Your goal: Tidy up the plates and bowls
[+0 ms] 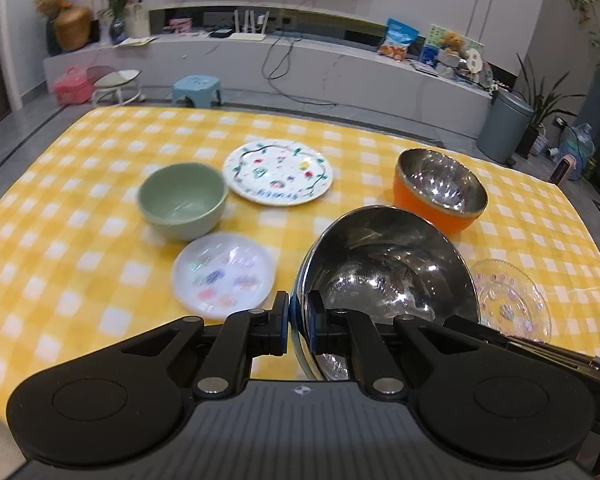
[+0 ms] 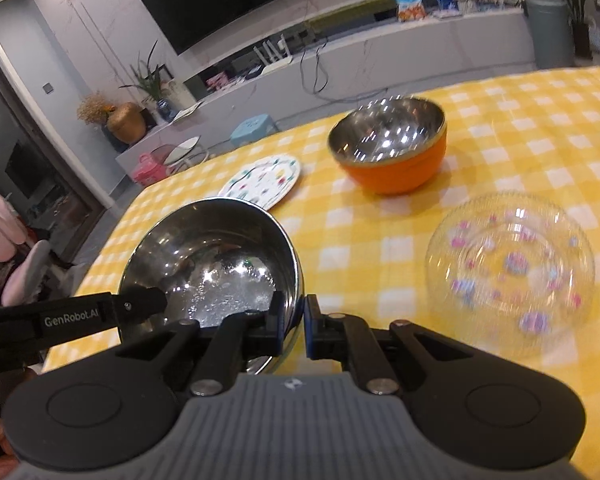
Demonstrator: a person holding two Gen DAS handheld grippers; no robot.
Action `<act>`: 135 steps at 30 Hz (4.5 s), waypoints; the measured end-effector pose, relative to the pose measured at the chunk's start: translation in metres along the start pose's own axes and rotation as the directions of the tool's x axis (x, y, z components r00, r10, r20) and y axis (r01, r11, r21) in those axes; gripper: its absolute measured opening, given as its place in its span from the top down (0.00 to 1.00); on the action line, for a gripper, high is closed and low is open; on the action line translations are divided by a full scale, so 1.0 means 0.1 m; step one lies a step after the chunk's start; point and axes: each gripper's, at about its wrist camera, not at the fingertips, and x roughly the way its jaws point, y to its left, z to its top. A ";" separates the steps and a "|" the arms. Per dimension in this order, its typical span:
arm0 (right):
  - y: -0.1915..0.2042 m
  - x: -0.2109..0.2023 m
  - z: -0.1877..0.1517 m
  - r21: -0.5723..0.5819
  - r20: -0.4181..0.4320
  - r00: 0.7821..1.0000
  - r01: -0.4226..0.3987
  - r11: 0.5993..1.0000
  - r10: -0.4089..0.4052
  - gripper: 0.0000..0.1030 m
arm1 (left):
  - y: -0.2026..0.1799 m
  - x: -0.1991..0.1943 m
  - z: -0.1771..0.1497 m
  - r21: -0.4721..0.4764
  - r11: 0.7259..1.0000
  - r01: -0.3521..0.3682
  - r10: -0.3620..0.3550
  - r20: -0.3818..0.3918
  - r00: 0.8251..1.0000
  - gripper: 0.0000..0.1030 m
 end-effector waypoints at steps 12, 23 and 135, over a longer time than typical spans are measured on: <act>0.21 -0.37 -0.37 0.072 -0.051 0.996 -0.069 0.995 0.073 0.92 | 0.28 -0.40 -0.30 -0.092 0.996 -0.021 0.018 -0.028 0.999 0.91; 0.20 -0.30 -0.56 0.097 -0.106 0.993 -0.048 0.994 0.059 0.91 | 0.48 -0.21 -0.60 -0.149 0.989 -0.023 0.007 -0.106 0.994 0.93; -1.34 0.69 1.22 0.237 0.074 0.989 0.108 0.965 -0.129 0.91 | -1.35 1.59 1.00 0.064 0.998 0.025 -0.020 -0.077 0.997 0.90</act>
